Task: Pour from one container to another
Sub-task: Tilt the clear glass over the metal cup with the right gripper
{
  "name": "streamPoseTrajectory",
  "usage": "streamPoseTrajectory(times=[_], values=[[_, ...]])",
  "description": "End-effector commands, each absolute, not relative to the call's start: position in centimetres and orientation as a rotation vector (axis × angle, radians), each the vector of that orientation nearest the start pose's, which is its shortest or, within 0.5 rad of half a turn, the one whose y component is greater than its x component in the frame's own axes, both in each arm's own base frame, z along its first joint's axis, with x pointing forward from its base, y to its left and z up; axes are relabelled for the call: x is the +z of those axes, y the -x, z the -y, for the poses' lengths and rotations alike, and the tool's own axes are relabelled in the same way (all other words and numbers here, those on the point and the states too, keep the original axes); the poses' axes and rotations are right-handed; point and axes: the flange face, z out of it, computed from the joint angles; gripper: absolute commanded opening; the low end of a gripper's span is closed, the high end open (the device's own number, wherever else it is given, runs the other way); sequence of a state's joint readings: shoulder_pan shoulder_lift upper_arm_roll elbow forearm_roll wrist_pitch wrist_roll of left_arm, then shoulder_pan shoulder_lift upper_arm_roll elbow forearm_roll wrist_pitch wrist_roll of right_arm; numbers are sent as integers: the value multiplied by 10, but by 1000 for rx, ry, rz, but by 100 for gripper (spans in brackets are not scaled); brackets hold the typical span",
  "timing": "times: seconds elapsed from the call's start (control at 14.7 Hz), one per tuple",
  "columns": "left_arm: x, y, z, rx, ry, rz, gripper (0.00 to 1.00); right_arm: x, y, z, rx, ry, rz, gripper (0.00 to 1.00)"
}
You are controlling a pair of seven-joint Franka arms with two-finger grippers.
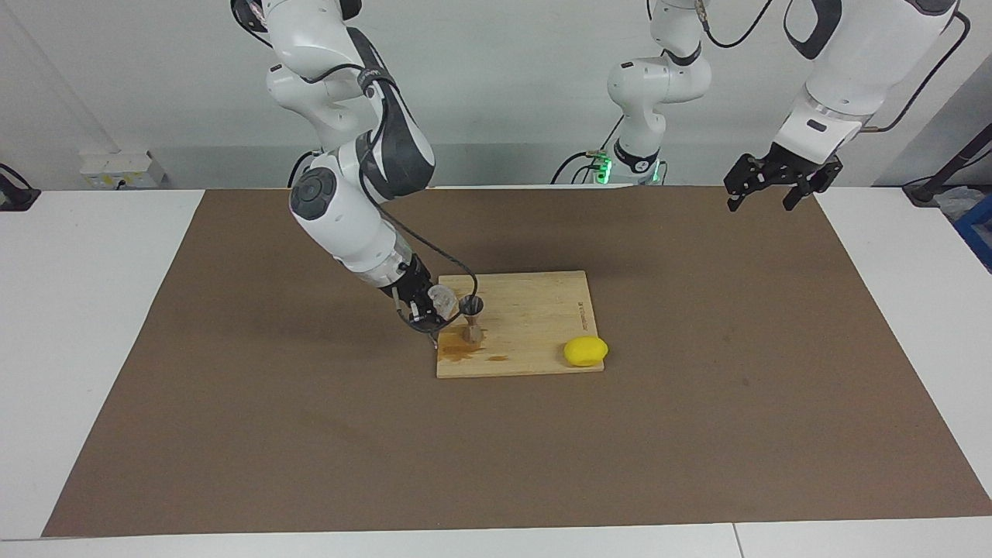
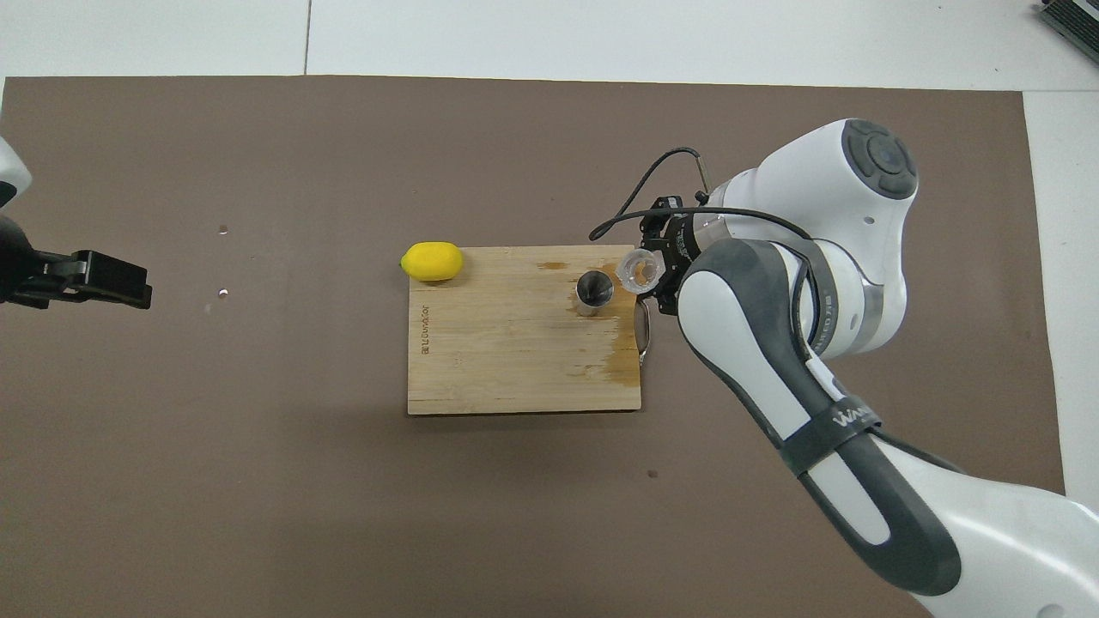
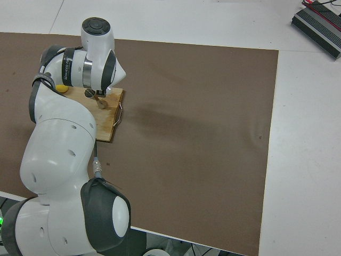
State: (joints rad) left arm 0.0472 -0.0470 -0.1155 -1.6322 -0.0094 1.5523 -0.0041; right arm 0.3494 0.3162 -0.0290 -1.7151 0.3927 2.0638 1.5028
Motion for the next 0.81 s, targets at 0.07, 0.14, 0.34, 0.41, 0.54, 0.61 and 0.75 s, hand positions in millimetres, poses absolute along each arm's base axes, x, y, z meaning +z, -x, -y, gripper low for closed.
streamPoseTrajectory(times=[0.07,0.14,0.34,0.41,0.54,0.61,0.75], values=[[621,-527,38,44,3131,-88,100,413,-612,-241,264,2314,-1797,0],[621,-527,38,41,3131,-88,100,413,-610,-247,240,2342,-1779,0],[621,-527,38,41,3131,-88,100,417,-607,-257,198,2384,-1743,0],[621,-527,38,44,3131,-88,100,417,-607,-258,182,2397,-1738,0],[621,-527,38,41,3131,-88,100,418,-609,-258,136,2408,-1722,0],[621,-527,38,41,3131,-88,100,417,-609,-257,109,2436,-1713,0],[621,-527,38,44,3131,-88,100,418,-608,-259,58,2481,-1692,0]])
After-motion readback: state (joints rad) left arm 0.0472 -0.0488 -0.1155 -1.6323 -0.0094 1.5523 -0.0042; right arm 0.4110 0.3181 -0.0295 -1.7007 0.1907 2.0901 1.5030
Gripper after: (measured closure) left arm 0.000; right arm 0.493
